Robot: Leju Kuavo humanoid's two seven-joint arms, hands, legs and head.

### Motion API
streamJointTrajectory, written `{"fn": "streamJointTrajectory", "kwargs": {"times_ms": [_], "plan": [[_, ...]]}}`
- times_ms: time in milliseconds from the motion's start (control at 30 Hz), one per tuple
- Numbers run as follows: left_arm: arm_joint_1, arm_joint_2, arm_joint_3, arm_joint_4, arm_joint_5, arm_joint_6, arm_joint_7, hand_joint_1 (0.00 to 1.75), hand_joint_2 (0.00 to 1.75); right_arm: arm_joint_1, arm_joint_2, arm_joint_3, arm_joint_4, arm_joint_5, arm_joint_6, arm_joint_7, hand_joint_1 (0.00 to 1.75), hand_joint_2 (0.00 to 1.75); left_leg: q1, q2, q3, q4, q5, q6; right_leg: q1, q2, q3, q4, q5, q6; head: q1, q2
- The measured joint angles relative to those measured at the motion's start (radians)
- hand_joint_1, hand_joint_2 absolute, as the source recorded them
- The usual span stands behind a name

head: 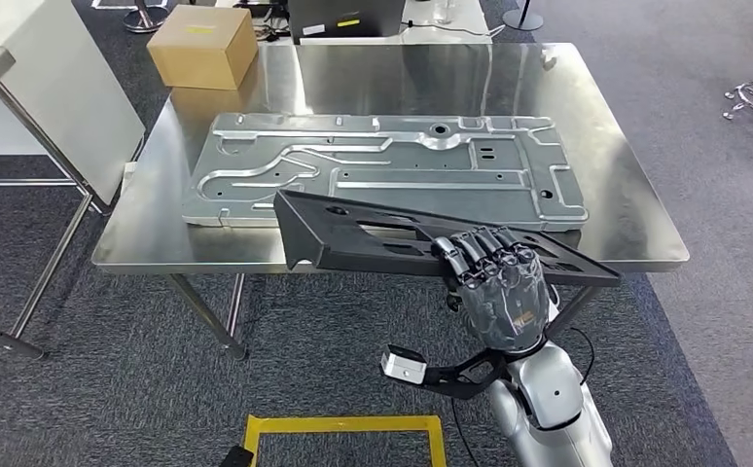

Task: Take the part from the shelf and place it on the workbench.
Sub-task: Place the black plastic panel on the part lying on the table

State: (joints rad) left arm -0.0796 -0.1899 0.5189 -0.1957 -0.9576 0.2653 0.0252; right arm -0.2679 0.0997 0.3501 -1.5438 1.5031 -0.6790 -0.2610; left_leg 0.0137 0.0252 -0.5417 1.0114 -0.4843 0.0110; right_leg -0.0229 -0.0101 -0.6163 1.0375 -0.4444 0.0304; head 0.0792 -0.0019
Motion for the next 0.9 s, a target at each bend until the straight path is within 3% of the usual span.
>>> {"fn": "streamJointTrajectory", "kwargs": {"times_ms": [100, 167, 267, 300, 333, 367, 433, 500, 567, 667, 700, 800, 833, 867, 900], "plan": [[0.001, 0.0, 0.0, 0.0, 0.0, 0.0, 0.0, 0.0, 1.75, 0.0, -0.001, 0.003, 0.001, 0.0, 0.0, 0.0, 1.75, 1.75, 0.002, 0.002, 0.004, -0.002, -0.007, -0.018, 0.003, 0.008, 0.003, -0.002, -0.007, -0.023, -0.001, 0.0], [0.0, 0.0, 0.001, 0.0, 0.0, 0.001, -0.002, 0.0, 1.75, -0.002, -0.001, 0.008, 0.001, 0.0, 0.0, 0.0, 1.75, 1.75, 0.006, -0.005, -0.013, 0.043, -0.035, -0.028, 0.0, 0.01, 0.013, -0.009, -0.01, -0.037, -0.001, 0.0], [0.005, 0.0, 0.003, 0.0, 0.001, 0.002, -0.004, 0.0, 1.75, -0.003, 0.0, 0.018, 0.004, 0.004, 0.0, 0.006, 1.75, 1.75, 0.007, -0.015, -0.124, 0.248, -0.117, -0.033, 0.004, 0.013, 0.023, -0.01, -0.018, -0.05, -0.003, 0.0], [0.008, 0.0, 0.003, 0.0, 0.001, 0.002, -0.005, 0.0, 1.75, -0.003, 0.0, 0.022, 0.007, 0.008, 0.0, 0.01, 1.75, 1.75, 0.007, -0.015, -0.158, 0.298, -0.124, -0.032, 0.006, 0.016, 0.026, -0.01, -0.021, -0.052, -0.003, 0.0], [0.01, 0.001, 0.004, 0.0, 0.0, 0.002, -0.005, 0.0, 1.75, -0.002, 0.0, 0.026, 0.01, 0.013, 0.0, 0.017, 1.75, 1.75, 0.007, -0.015, -0.174, 0.311, -0.108, -0.03, 0.009, 0.019, 0.031, -0.01, -0.025, -0.053, -0.003, 0.0], [0.012, 0.001, 0.004, 0.0, -0.001, 0.002, -0.006, 0.0, 1.75, -0.002, 0.0, 0.031, 0.012, 0.019, 0.0, 0.025, 1.75, 1.75, 0.006, -0.016, -0.17, 0.28, -0.072, -0.026, 0.01, 0.022, 0.037, -0.009, -0.029, -0.052, -0.003, 0.0], [0.015, 0.002, 0.005, 0.0, -0.003, 0.002, -0.007, 0.0, 1.75, -0.003, -0.001, 0.039, 0.015, 0.033, 0.0, 0.045, 1.75, 1.75, 0.003, -0.018, -0.118, 0.144, 0.018, -0.012, 0.013, 0.027, 0.053, -0.009, -0.041, -0.048, -0.002, 0.0], [0.015, 0.004, 0.005, 0.0, -0.004, 0.001, -0.008, 0.0, 1.75, -0.005, -0.003, 0.047, 0.017, 0.044, 0.0, 0.063, 1.75, 1.75, -0.004, -0.021, -0.074, 0.042, 0.052, -0.001, 0.015, 0.029, 0.059, -0.008, -0.05, -0.039, -0.002, 0.0], [0.014, 0.005, 0.006, 0.0, -0.005, 0.0, -0.008, 0.0, 1.75, -0.007, -0.007, 0.055, 0.018, 0.052, 0.0, 0.079, 1.75, 1.75, -0.009, -0.022, -0.065, 0.02, 0.044, 0.004, 0.014, 0.029, 0.059, -0.011, -0.053, -0.027, -0.003, 0.0], [0.016, 0.005, 0.007, 0.0, -0.005, -0.001, -0.008, 0.0, 1.75, -0.01, -0.014, 0.066, 0.018, 0.058, 0.0, 0.101, 1.75, 1.75, -0.001, -0.021, -0.051, 0.002, 0.043, 0.017, 0.013, 0.025, 0.055, 0.007, -0.07, -0.011, -0.002, 0.0], [0.016, 0.005, 0.008, 0.0, -0.005, -0.001, -0.008, 0.0, 1.75, -0.011, -0.018, 0.069, 0.018, 0.059, 0.0, 0.11, 1.75, 1.75, 0.001, -0.02, -0.045, -0.004, 0.042, 0.022, 0.013, 0.023, 0.035, 0.048, -0.09, -0.006, -0.001, 0.0], [0.017, 0.004, 0.011, 0.0, -0.005, -0.001, -0.008, 0.0, 1.75, -0.013, -0.033, 0.081, 0.022, 0.061, 0.0, 0.137, 1.75, 1.75, 0.0, -0.019, -0.031, -0.006, 0.031, 0.032, 0.01, 0.02, -0.081, 0.245, -0.156, 0.004, 0.0, 0.0], [0.018, 0.004, 0.012, 0.0, -0.005, -0.001, -0.008, 0.0, 1.75, -0.013, -0.038, 0.085, 0.025, 0.061, 0.0, 0.144, 1.75, 1.75, -0.001, -0.019, -0.025, -0.005, 0.026, 0.032, 0.01, 0.02, -0.107, 0.275, -0.15, 0.005, 0.0, 0.0], [0.019, 0.004, 0.013, 0.0, -0.005, -0.001, -0.007, 0.0, 1.75, -0.013, -0.042, 0.089, 0.027, 0.062, 0.0, 0.149, 1.75, 1.75, -0.001, -0.02, -0.017, -0.005, 0.02, 0.032, 0.01, 0.019, -0.111, 0.262, -0.122, 0.004, 0.0, 0.0], [0.019, 0.004, 0.015, 0.0, -0.005, -0.001, -0.007, 0.0, 1.75, -0.014, -0.045, 0.092, 0.028, 0.062, 0.0, 0.153, 1.75, 1.75, -0.001, -0.02, -0.008, -0.005, 0.013, 0.03, 0.01, 0.018, -0.095, 0.211, -0.077, 0.002, 0.0, 0.0]]}}
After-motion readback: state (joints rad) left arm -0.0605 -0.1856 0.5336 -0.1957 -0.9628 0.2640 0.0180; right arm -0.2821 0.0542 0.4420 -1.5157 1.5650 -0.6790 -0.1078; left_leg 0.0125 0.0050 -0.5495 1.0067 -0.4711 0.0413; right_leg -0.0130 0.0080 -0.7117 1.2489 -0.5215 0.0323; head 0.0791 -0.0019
